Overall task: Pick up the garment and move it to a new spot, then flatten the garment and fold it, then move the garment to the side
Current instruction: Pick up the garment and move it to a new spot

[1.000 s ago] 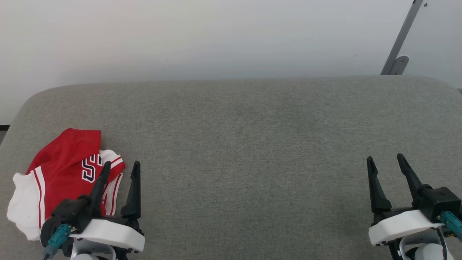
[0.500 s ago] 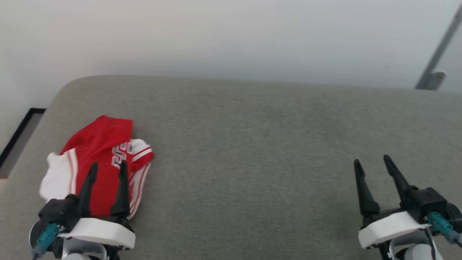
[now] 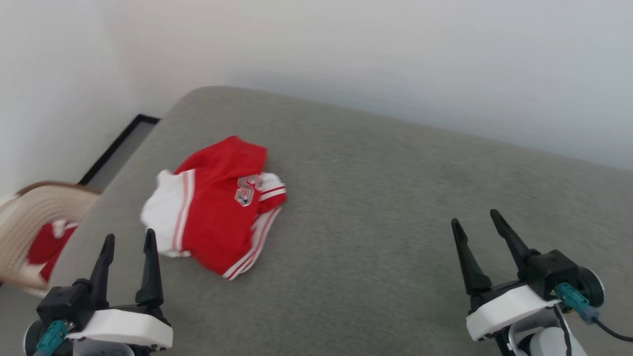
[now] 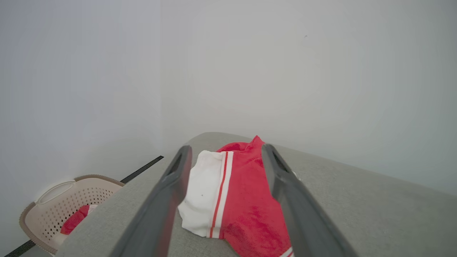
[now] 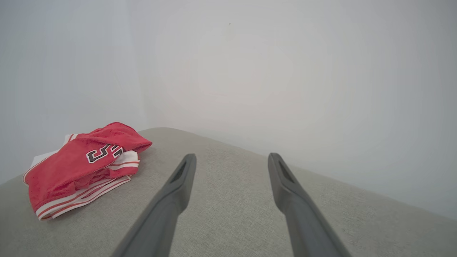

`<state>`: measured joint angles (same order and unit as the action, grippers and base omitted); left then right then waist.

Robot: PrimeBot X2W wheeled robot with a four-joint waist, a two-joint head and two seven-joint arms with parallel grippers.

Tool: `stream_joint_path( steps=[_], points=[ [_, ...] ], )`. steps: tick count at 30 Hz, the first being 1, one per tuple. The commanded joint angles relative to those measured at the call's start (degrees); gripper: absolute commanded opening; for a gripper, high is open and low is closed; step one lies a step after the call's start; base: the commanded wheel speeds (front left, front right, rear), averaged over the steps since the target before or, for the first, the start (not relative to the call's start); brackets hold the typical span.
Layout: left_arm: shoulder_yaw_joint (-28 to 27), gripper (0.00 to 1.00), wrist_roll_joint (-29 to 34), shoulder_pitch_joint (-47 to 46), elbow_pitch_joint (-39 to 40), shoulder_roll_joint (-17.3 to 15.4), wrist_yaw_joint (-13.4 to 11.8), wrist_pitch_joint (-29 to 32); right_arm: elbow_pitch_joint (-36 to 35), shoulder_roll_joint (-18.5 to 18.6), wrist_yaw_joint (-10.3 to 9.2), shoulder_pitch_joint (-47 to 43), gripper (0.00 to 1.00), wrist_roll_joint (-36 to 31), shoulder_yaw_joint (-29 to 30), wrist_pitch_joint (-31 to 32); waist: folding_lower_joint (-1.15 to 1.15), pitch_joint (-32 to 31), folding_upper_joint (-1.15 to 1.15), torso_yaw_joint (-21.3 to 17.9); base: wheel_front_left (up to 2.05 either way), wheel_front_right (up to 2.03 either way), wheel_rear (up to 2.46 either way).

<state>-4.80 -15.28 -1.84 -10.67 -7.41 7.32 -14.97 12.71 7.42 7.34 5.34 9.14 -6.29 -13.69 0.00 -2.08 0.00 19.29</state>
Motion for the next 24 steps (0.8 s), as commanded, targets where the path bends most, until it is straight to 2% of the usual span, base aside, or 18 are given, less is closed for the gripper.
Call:
stream_joint_path(
  steps=[1,7,12,18,24],
  points=[
    [-0.36,1.00,0.67,0.59,0.40,0.14,0.15,-0.33,0.17,-0.20,0.27,0.54,1.00,0.55,-0.33,-0.16,0.00,-0.24,0.00,2.76,0.00,0.00,0.00],
    [-1.66,1.00,0.91,0.96,0.55,0.57,0.17,-0.33,0.50,-0.35,0.27,1.15,1.00,0.68,-1.39,-0.26,0.00,0.04,0.00,5.61,0.00,0.00,0.00],
    [-2.57,1.00,-0.09,0.31,0.84,1.26,0.17,-0.33,0.29,0.01,0.27,1.73,1.00,0.89,-1.86,-0.05,0.00,1.10,0.00,5.82,0.00,0.00,0.00],
    [-2.46,1.00,-0.80,-3.63,-0.60,0.74,0.18,-0.33,-0.42,0.92,0.27,3.05,1.00,1.17,-2.02,0.69,0.00,3.44,0.00,2.98,0.00,0.00,0.00],
    [-1.23,1.00,-2.21,-8.46,-4.33,-1.83,0.19,-0.33,-1.60,1.51,0.27,4.38,1.00,0.76,-1.63,1.38,0.00,6.39,0.00,-1.01,0.00,0.00,0.00]
  ],
)
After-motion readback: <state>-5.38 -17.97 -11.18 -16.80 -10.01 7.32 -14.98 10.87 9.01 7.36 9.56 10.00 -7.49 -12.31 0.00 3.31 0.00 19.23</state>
